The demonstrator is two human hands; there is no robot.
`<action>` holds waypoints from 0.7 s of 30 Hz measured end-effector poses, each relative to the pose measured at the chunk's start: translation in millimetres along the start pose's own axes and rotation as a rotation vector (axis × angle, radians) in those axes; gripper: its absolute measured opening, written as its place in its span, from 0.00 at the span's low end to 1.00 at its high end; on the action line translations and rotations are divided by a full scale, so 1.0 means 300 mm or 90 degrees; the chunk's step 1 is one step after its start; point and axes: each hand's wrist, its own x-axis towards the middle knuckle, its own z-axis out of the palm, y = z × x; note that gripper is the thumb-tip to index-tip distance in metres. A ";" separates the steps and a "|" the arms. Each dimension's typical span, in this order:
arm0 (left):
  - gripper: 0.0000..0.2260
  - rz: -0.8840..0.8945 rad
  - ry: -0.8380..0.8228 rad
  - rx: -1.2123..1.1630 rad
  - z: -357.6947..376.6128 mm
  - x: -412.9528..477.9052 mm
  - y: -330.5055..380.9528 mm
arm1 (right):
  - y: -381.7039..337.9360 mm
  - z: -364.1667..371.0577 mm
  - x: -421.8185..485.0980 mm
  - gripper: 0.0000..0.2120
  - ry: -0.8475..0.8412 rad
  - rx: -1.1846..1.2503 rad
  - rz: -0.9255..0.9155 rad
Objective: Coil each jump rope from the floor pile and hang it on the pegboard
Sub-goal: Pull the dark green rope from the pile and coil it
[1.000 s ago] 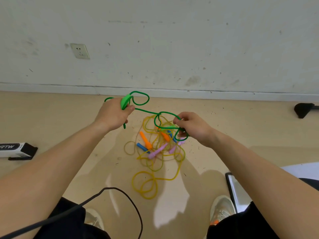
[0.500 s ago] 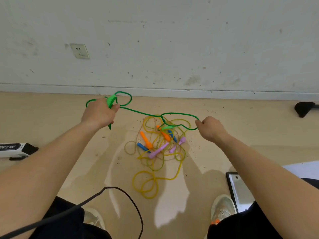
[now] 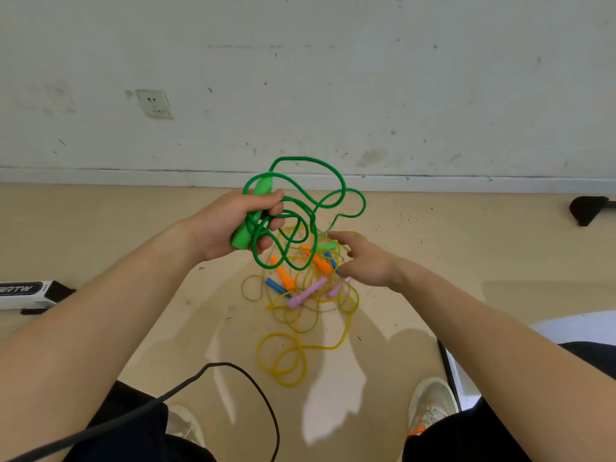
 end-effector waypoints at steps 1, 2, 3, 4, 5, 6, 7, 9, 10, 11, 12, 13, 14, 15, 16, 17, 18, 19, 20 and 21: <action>0.16 -0.011 -0.023 -0.026 -0.003 -0.004 0.010 | -0.001 0.008 0.002 0.38 -0.022 -0.018 0.003; 0.17 -0.016 -0.044 -0.045 -0.006 -0.008 0.019 | -0.002 0.013 0.002 0.40 -0.037 -0.030 0.010; 0.20 -0.017 -0.064 -0.061 -0.008 -0.012 0.026 | -0.003 0.016 0.003 0.40 -0.042 -0.027 0.012; 0.22 -0.013 -0.085 -0.075 -0.009 -0.017 0.033 | -0.001 0.021 0.010 0.38 -0.040 -0.006 0.007; 0.24 -0.010 -0.107 -0.089 -0.010 -0.020 0.038 | -0.002 0.027 0.012 0.36 -0.032 0.037 -0.003; 0.24 -0.008 -0.129 -0.102 -0.009 -0.026 0.043 | -0.004 0.034 0.016 0.33 -0.021 0.087 -0.008; 0.24 -0.007 -0.146 -0.113 -0.011 -0.030 0.046 | -0.005 0.041 0.020 0.31 -0.006 0.135 -0.013; 0.23 -0.001 -0.171 -0.128 -0.016 -0.033 0.052 | -0.009 0.044 0.031 0.25 0.035 0.211 -0.026; 0.23 0.001 -0.178 -0.131 -0.023 -0.035 0.055 | -0.013 0.041 0.033 0.20 0.065 0.241 -0.033; 0.22 0.001 -0.182 -0.131 -0.030 -0.038 0.059 | -0.016 0.034 0.036 0.15 0.107 0.271 -0.035; 0.22 -0.001 -0.188 -0.131 -0.039 -0.042 0.061 | -0.020 0.023 0.036 0.11 0.146 0.310 -0.027; 0.22 -0.007 -0.196 -0.130 -0.047 -0.046 0.063 | -0.023 0.013 0.035 0.09 0.174 0.354 -0.019; 0.22 -0.014 -0.206 -0.128 -0.055 -0.052 0.065 | -0.025 0.006 0.034 0.09 0.193 0.392 -0.013; 0.22 -0.021 -0.220 -0.122 -0.058 -0.058 0.065 | -0.028 0.001 0.030 0.10 0.209 0.410 -0.013; 0.21 -0.027 -0.236 -0.112 -0.058 -0.062 0.066 | -0.028 -0.001 0.027 0.15 0.218 0.398 -0.017; 0.21 -0.031 -0.252 -0.099 -0.053 -0.067 0.066 | -0.028 0.000 0.026 0.22 0.208 0.374 -0.028; 0.21 -0.033 -0.267 -0.085 -0.046 -0.070 0.065 | -0.033 0.003 0.023 0.30 0.172 0.356 -0.042; 0.21 -0.034 -0.279 -0.072 -0.039 -0.074 0.064 | -0.043 0.011 0.021 0.36 0.124 0.340 -0.058; 0.20 -0.034 -0.289 -0.059 -0.034 -0.077 0.063 | -0.055 0.023 0.020 0.39 0.083 0.328 -0.074; 0.20 -0.034 -0.298 -0.046 -0.030 -0.080 0.063 | -0.065 0.034 0.022 0.37 0.054 0.323 -0.091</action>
